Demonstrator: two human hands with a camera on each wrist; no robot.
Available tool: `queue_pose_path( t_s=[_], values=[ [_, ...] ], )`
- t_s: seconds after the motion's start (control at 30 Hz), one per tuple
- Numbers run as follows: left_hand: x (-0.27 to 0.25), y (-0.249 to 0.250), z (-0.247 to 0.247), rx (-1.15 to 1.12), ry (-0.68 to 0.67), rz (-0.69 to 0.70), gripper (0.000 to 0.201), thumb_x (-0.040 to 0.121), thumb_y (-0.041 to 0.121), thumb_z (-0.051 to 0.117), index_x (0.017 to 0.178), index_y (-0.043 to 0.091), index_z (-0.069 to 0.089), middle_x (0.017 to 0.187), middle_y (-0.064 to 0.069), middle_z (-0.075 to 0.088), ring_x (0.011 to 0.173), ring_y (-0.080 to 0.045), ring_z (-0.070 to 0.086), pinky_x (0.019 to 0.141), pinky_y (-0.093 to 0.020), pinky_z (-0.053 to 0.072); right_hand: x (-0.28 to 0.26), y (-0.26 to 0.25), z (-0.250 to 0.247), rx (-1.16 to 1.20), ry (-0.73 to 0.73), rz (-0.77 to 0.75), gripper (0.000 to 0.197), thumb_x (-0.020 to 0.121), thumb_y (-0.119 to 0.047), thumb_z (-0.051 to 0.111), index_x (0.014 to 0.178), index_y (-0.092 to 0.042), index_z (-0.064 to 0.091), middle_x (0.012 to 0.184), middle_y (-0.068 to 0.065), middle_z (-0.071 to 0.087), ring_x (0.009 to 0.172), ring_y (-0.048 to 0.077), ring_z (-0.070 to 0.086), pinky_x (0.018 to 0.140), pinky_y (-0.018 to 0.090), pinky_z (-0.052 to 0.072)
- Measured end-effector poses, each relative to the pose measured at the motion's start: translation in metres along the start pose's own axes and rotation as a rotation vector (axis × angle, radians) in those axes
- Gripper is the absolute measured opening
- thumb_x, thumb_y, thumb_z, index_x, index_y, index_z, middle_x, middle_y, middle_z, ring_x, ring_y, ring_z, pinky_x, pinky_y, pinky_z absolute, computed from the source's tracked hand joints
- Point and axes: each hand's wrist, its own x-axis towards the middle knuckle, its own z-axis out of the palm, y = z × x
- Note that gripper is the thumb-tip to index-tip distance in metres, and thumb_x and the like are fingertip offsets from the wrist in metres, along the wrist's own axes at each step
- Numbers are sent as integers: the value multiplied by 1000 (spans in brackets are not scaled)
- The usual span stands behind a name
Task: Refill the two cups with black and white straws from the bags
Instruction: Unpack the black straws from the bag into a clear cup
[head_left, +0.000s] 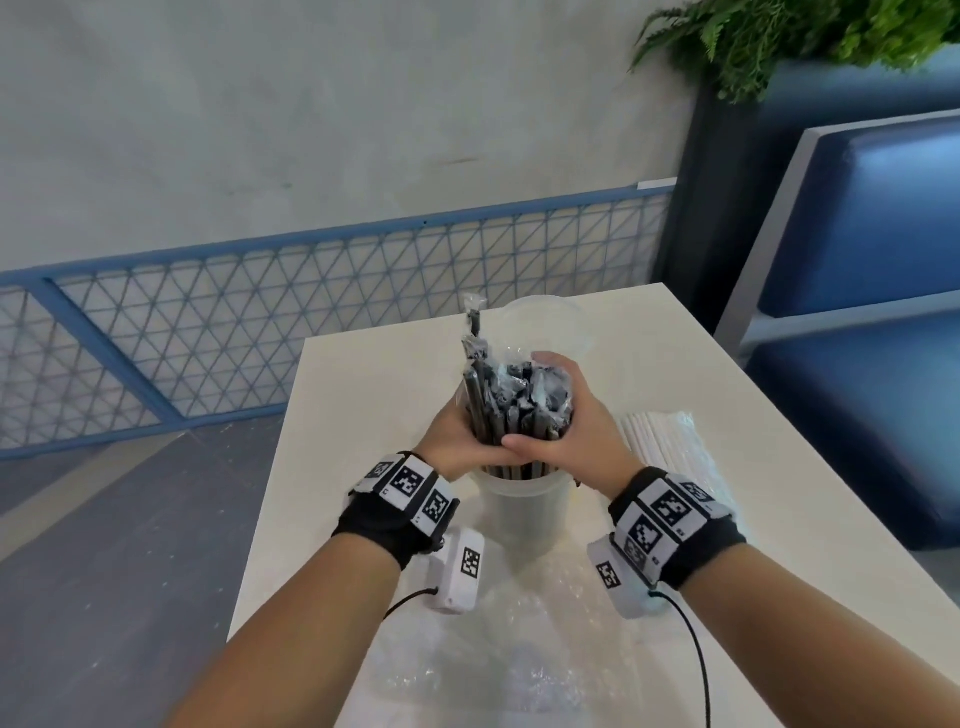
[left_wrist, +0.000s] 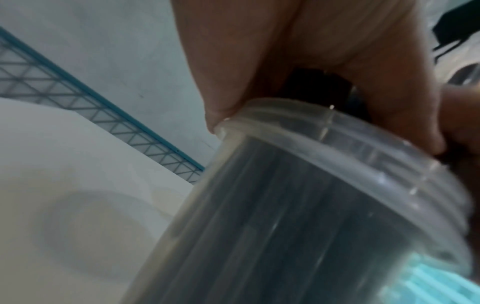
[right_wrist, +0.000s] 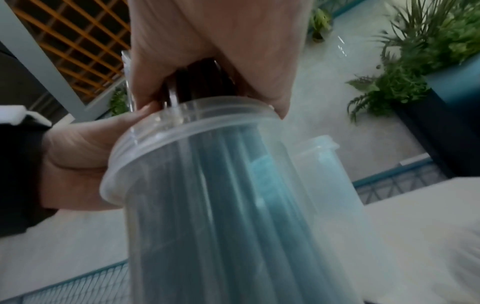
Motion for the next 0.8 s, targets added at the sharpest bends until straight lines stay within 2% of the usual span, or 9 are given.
queue_pose_path(
  t_s=[0.1,0.17,0.23,0.33,0.43,0.5,0.57,0.67,0.8],
  values=[
    [-3,12,2,-78,14,83,100,41,23,87,130,7,44,120,-3,63,113,-11,60,95,-26,50,6,-10,-6,33,31,-60,100,61,-24,87,139,-37,25,117,-26,51,108,-6,56,97,20,46],
    [-6,22,-2,-71,9,115,112,38,22,88,136,12,34,127,-2,57,116,-5,57,97,-22,48,7,-14,-9,37,3,-85,109,57,-33,87,141,-41,17,129,-14,48,117,-1,52,101,22,42],
    [-10,36,-7,-2,-8,177,126,38,23,90,141,34,18,140,4,44,127,-3,45,103,-21,41,5,-14,-12,1,4,-134,110,56,-43,83,142,-41,16,139,-7,41,129,2,42,107,24,36],
    [-19,63,-13,332,4,358,134,46,33,92,133,57,-8,154,13,11,141,1,13,113,-23,21,0,-12,-15,-71,62,-242,94,68,-44,74,144,-30,21,146,-7,34,136,-2,30,110,13,27],
    [-20,78,-11,678,36,490,124,53,54,81,139,47,-8,154,13,3,137,9,0,117,-25,12,-1,-8,-12,-230,64,-298,70,82,-46,57,144,-26,30,150,-4,29,138,2,27,110,8,21],
    [-17,77,-9,802,38,510,114,58,66,68,147,27,9,155,5,11,141,-2,9,119,-37,16,-1,-3,-7,-314,51,-278,57,88,-47,47,140,-26,38,149,-5,31,135,4,33,108,8,25],
    [-14,68,-7,878,30,497,102,65,67,62,144,15,25,152,1,24,139,-12,23,117,-30,16,-3,4,-4,-348,80,-266,49,91,-44,39,136,-25,45,143,-4,40,129,5,40,107,12,31],
    [-19,48,3,855,12,450,78,79,57,58,140,15,31,144,1,38,130,-13,37,105,-15,23,-9,11,-2,-336,105,-262,45,94,-37,34,134,-22,47,137,-2,47,127,7,42,108,12,29],
    [-19,28,8,731,-97,350,87,80,68,39,146,15,18,152,1,28,138,-11,30,113,-28,29,-10,9,-1,-297,81,-208,45,93,-41,31,134,-28,43,135,-10,43,126,-2,38,108,13,30]
  ],
)
